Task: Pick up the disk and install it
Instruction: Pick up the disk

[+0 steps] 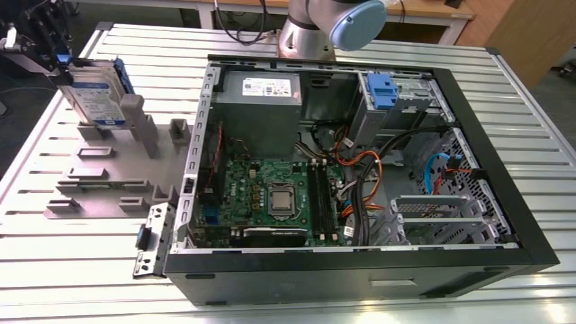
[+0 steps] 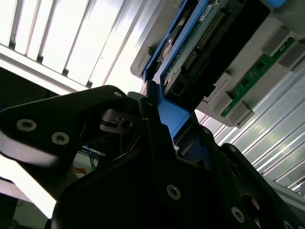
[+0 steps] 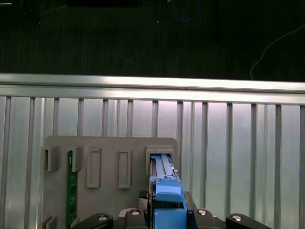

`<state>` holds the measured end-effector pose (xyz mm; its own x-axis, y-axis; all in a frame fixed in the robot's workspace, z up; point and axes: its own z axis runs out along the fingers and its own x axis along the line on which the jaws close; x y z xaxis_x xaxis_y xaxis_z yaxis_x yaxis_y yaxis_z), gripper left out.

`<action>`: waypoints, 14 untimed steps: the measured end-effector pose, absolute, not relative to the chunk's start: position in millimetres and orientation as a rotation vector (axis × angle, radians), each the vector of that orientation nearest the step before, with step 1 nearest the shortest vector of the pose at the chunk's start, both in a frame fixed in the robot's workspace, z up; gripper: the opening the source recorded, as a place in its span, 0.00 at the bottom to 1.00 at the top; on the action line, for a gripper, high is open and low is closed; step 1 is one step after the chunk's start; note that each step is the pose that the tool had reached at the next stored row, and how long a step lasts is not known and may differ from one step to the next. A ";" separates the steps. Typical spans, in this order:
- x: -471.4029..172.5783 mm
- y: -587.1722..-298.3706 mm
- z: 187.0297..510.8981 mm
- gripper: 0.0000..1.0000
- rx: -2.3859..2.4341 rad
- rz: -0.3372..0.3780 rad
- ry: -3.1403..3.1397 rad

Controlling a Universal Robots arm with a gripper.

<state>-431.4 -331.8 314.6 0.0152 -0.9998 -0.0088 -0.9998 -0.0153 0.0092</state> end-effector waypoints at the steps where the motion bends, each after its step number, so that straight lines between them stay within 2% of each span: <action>1: -431.4 -331.8 315.4 0.36 2.238 -0.020 -2.204; 14: -431.4 -331.8 320.9 0.36 2.238 -0.020 -2.204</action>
<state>-431.4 -331.8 320.9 0.0152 -0.9998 -0.0088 -0.9998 -0.0153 0.0092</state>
